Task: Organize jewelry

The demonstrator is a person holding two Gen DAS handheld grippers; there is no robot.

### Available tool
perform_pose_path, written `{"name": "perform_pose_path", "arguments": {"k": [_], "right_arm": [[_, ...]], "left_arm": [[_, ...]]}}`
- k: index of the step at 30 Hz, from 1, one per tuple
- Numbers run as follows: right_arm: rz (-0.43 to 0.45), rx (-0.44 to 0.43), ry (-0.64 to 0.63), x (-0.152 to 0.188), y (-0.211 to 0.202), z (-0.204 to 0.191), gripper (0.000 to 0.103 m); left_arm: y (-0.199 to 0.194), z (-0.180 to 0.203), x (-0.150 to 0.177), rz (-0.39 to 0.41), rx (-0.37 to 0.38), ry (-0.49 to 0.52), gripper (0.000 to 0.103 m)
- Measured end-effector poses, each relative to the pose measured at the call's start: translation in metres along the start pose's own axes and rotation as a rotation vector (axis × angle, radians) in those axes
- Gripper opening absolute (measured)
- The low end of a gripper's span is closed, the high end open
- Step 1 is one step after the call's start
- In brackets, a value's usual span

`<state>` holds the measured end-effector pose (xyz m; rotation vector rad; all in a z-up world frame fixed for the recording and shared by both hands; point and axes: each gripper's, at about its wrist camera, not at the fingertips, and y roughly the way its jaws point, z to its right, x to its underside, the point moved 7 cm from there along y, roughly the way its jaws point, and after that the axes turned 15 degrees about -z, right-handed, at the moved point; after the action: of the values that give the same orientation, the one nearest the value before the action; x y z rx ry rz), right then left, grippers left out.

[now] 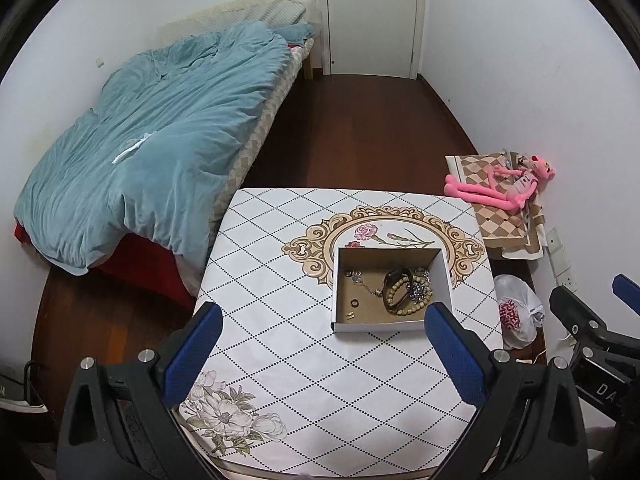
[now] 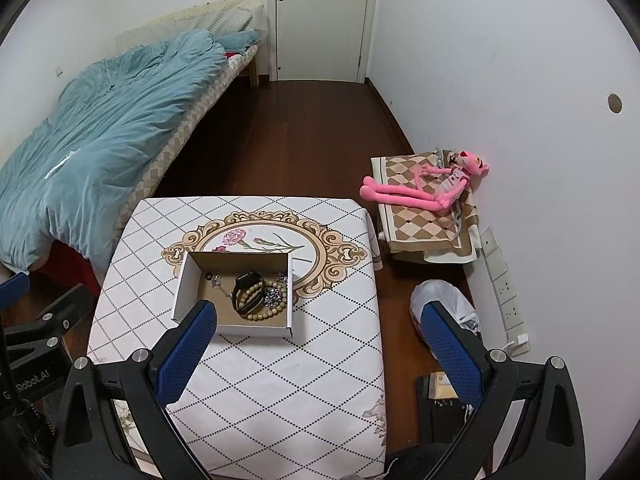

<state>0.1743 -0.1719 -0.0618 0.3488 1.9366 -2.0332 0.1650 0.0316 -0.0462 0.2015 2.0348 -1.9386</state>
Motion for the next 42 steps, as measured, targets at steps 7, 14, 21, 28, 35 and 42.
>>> {"name": "perform_pose_path", "arguments": {"k": [7,14,21,28,35,42], "right_arm": [[-0.008,-0.008,0.001,0.0025,0.0021,-0.0017,0.103],[-0.008,-0.013,-0.003,0.0035,0.0005,-0.0031,0.103],[-0.011,-0.012,-0.009,0.0045,0.0005,-0.0044,0.103],[-0.014,-0.012,-0.01,0.0056,0.0008,-0.0036,0.103],[-0.013,-0.014,-0.009,0.0062,0.0005,-0.0036,0.103],[-0.016,-0.016,-0.01,0.0058,0.0006,-0.0038,0.103]], "left_arm": [[0.0008,0.0002,0.0002,0.0,-0.002,-0.002,0.103],[0.0012,0.0003,0.0016,0.0,0.001,-0.003,0.103],[0.0019,0.0001,0.0028,-0.003,-0.003,-0.002,0.103],[0.0025,-0.0005,0.0046,-0.003,-0.005,-0.001,0.103],[-0.0006,0.0,0.0045,0.007,-0.003,0.003,0.103],[-0.0033,-0.0002,0.0041,0.014,-0.007,0.002,0.103]]}}
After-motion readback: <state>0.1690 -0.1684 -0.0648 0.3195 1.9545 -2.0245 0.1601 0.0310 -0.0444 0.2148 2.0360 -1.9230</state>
